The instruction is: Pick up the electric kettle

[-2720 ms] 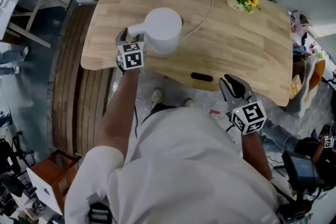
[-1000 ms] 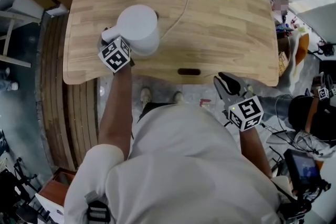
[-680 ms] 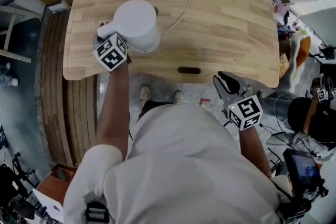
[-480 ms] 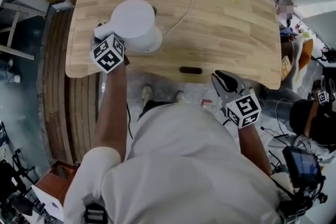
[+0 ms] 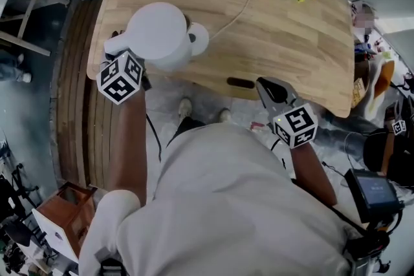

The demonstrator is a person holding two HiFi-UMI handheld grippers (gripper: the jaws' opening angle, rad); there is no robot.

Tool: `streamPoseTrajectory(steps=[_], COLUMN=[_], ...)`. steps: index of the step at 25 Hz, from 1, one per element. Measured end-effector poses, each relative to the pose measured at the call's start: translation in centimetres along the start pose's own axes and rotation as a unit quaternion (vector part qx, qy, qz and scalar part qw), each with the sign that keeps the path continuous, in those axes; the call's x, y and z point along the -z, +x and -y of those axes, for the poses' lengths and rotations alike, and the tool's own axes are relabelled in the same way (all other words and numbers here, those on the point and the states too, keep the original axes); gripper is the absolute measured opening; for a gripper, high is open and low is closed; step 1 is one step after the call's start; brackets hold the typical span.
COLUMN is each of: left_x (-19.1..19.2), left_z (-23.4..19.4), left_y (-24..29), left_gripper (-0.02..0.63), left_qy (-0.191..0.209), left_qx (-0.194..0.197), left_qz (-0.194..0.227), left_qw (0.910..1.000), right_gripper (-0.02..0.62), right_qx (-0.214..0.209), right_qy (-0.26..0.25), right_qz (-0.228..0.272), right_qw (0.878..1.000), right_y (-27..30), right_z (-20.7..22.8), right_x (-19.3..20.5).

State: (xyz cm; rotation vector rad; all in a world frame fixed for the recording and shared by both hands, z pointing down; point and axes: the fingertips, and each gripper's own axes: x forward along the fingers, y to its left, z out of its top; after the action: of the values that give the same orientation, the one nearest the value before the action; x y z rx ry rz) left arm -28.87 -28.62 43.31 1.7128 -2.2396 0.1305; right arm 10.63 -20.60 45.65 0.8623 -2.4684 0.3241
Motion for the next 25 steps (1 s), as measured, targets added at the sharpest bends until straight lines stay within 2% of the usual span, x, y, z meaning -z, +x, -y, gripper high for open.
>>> streamPoseTrajectory(steps=[9, 16, 25], left_x=[-0.6, -0.4, 0.2], left_z=[-1.4, -1.1, -1.7], left_y=[-5.4, -9.0, -13.7], left_gripper=[0.055, 0.058, 0.057], left_qy=[0.009, 0.020, 0.001], left_qx=[-0.005, -0.012, -0.021], left_qz=[-0.001, -0.003, -0.004], left_qw=[0.9999, 0.9997, 0.9998], right_gripper=[0.003, 0.003, 0.003], right_qx=[-0.055, -0.083, -0.105], right_qy=[-0.031, -0.048, -0.058], right_qz=[0.002, 0.005, 0.007], right_qw=[0.998, 0.995, 0.993], right_y=[2.8, 4.0, 3.9], right_z=[-1.8, -1.6, -2.9], right_x=[-1.2, -1.3, -1.0])
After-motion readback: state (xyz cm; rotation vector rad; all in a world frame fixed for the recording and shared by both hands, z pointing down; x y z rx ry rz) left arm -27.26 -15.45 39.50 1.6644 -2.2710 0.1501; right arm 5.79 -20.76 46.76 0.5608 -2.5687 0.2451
